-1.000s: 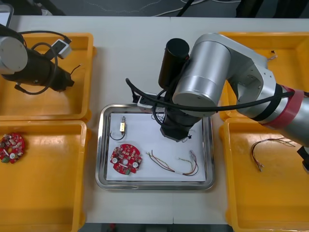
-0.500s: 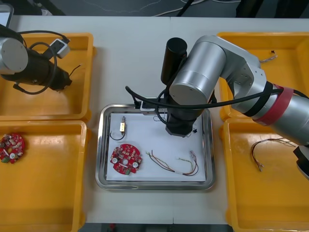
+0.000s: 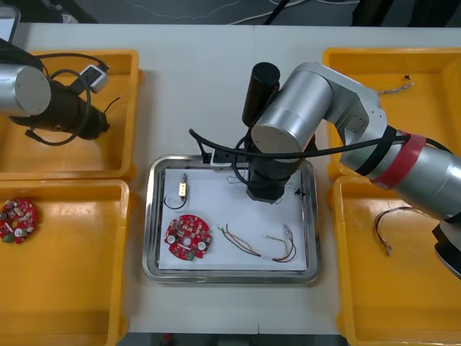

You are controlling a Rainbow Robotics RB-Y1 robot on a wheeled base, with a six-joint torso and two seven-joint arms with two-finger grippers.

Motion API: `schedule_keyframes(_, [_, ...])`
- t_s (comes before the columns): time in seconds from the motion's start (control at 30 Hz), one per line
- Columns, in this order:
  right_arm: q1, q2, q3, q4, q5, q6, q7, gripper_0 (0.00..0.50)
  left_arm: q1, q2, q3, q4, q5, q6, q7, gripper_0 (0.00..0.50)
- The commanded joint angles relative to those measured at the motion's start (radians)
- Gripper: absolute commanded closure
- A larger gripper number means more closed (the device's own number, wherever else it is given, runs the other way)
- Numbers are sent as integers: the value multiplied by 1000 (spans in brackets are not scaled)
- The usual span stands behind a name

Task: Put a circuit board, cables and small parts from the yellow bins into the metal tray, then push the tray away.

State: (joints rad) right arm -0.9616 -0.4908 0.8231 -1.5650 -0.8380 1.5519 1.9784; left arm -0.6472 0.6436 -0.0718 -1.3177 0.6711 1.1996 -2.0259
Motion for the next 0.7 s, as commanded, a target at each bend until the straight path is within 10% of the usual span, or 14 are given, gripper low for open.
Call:
schedule_keyframes(0.03, [29,14,7,-41,22,-22,31,428,-51,-19,-13,8,-5,-15,-186,0])
schedule_keyframes(0.33, [47,-11,-12,-89,14,-19,27,5,-54,-21,-34,12,-10,-15,-177,93])
schedule_keyframes(0.53, [47,-15,-98,-136,-4,86,17,0,-52,-28,-40,23,-15,-15,-171,90])
schedule_keyframes(0.7, [47,-14,-182,-161,-15,165,2,0,-54,-30,-46,25,-19,-17,-171,311])
